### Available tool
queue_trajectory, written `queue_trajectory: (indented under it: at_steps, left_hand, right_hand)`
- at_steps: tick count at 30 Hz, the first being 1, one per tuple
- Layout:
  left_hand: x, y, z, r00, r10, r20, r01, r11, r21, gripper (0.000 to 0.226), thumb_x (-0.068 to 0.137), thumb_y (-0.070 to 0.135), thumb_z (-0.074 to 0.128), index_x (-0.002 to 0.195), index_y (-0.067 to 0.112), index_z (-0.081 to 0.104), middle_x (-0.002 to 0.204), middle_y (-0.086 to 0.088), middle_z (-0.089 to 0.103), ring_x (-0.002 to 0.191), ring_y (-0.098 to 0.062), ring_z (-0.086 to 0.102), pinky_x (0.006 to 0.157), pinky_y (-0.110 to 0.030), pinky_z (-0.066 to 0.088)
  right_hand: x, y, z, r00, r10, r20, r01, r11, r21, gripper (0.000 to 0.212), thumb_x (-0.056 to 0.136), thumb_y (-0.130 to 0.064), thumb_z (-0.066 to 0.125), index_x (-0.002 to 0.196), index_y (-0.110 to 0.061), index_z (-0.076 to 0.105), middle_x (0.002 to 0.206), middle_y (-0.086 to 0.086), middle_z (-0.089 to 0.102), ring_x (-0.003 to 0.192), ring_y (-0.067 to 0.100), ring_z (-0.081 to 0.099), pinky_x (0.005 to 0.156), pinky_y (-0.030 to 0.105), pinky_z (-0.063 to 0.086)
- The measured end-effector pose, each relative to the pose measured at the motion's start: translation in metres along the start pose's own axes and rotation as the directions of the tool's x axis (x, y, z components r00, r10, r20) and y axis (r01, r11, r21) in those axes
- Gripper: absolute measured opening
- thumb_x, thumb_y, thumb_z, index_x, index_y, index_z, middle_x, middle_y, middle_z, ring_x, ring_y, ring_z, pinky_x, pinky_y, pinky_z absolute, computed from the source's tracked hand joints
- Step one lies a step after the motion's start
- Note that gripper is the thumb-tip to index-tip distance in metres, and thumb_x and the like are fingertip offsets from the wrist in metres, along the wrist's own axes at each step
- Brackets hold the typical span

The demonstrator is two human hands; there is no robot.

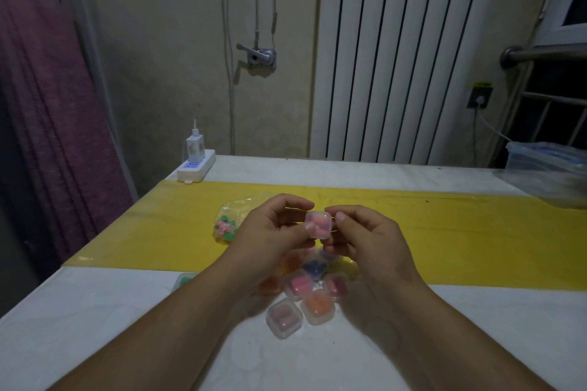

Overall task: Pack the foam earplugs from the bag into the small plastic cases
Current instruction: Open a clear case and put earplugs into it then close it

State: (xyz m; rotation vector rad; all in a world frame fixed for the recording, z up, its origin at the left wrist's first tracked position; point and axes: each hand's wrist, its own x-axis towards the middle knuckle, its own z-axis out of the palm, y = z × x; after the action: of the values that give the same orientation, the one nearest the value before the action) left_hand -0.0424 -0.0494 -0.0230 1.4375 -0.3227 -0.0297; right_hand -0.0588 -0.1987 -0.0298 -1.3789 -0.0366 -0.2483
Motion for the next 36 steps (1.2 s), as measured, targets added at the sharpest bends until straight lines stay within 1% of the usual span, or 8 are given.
queue_trajectory:
  at_steps: [3, 7, 14, 17, 22, 27, 32, 36]
  left_hand:
    - [0.002, -0.001, -0.003, 0.997, 0.071, -0.041, -0.069, 0.996, 0.050, 0.026, 0.080, -0.009, 0.069, 0.101, 0.006, 0.064, 0.083, -0.004, 0.072, 0.081, -0.019, 0.068, 0.076, -0.039, 0.060]
    - [0.004, -0.003, -0.004, 0.993, 0.117, -0.023, -0.114, 0.988, 0.109, 0.024, 0.078, -0.009, 0.072, 0.096, 0.005, 0.065, 0.078, 0.001, 0.070, 0.076, -0.016, 0.066, 0.073, -0.035, 0.061]
    - [0.008, -0.011, -0.008, 0.982, 0.174, -0.076, -0.149, 0.954, 0.261, 0.025, 0.087, -0.005, 0.062, 0.085, 0.019, 0.070, 0.084, 0.004, 0.070, 0.075, -0.013, 0.060, 0.063, -0.028, 0.052]
    - [0.009, -0.013, -0.011, 0.977, 0.188, -0.100, -0.147, 0.936, 0.319, 0.025, 0.087, -0.004, 0.063, 0.083, 0.019, 0.071, 0.081, 0.004, 0.070, 0.070, -0.010, 0.057, 0.060, -0.026, 0.048]
    - [0.010, -0.011, -0.014, 0.971, 0.213, -0.110, -0.159, 0.916, 0.367, 0.020, 0.086, -0.001, 0.064, 0.085, 0.017, 0.071, 0.083, 0.003, 0.070, 0.067, -0.008, 0.055, 0.058, -0.017, 0.047]
    - [0.010, -0.010, -0.016, 0.972, 0.198, -0.124, -0.133, 0.907, 0.400, 0.018, 0.086, 0.001, 0.065, 0.084, 0.018, 0.072, 0.081, 0.001, 0.070, 0.066, -0.009, 0.054, 0.057, -0.022, 0.046]
    - [0.010, -0.009, -0.018, 0.966, 0.212, -0.150, -0.134, 0.901, 0.413, 0.020, 0.087, 0.001, 0.065, 0.083, 0.019, 0.072, 0.078, 0.005, 0.069, 0.065, -0.005, 0.054, 0.060, -0.023, 0.048]
    - [0.011, -0.009, -0.021, 0.953, 0.238, -0.188, -0.130, 0.880, 0.457, 0.020, 0.087, 0.003, 0.064, 0.083, 0.021, 0.071, 0.067, 0.016, 0.063, 0.060, -0.002, 0.051, 0.054, -0.017, 0.045]
  right_hand:
    - [-0.004, -0.007, 0.002, 0.998, 0.056, 0.019, -0.057, 0.996, 0.065, 0.023, 0.098, -0.010, 0.051, 0.088, -0.002, 0.070, 0.072, 0.014, 0.066, 0.058, 0.018, 0.058, 0.055, 0.030, 0.049]
    - [-0.005, -0.005, 0.000, 0.996, 0.044, 0.081, -0.042, 0.999, -0.022, 0.015, 0.090, -0.019, 0.068, 0.088, -0.005, 0.073, 0.079, 0.009, 0.073, 0.064, 0.017, 0.062, 0.051, 0.027, 0.049]
    - [0.012, -0.017, -0.020, 0.995, -0.061, -0.079, 0.037, 0.960, -0.278, 0.007, 0.084, -0.010, 0.074, 0.087, -0.003, 0.072, 0.070, 0.006, 0.071, 0.059, 0.011, 0.063, 0.058, 0.025, 0.054]
    - [0.013, -0.026, -0.032, 1.000, 0.023, -0.014, -0.026, 0.912, -0.409, 0.006, 0.084, -0.013, 0.074, 0.086, -0.007, 0.073, 0.072, 0.001, 0.071, 0.063, 0.009, 0.060, 0.054, 0.022, 0.045]
    - [0.008, -0.035, -0.040, 0.968, 0.218, 0.124, -0.103, 0.798, -0.594, 0.007, 0.079, -0.009, 0.077, 0.086, -0.010, 0.077, 0.061, -0.004, 0.063, 0.041, -0.004, 0.047, 0.041, 0.008, 0.032]
    - [0.005, -0.040, -0.043, 0.907, 0.347, 0.238, -0.085, 0.706, -0.703, 0.007, 0.074, -0.004, 0.080, 0.080, -0.003, 0.076, 0.059, -0.001, 0.061, 0.041, -0.002, 0.046, 0.042, 0.010, 0.034]
    - [0.004, -0.040, -0.046, 0.874, 0.391, 0.288, -0.006, 0.602, -0.799, 0.007, 0.069, -0.010, 0.085, 0.073, -0.013, 0.080, 0.066, 0.000, 0.072, 0.063, 0.006, 0.061, 0.062, 0.020, 0.047]
    - [0.000, -0.035, -0.039, 0.870, 0.389, 0.302, 0.045, 0.549, -0.835, 0.014, 0.070, -0.009, 0.084, 0.067, -0.022, 0.079, 0.063, -0.006, 0.072, 0.060, 0.002, 0.062, 0.064, 0.018, 0.051]
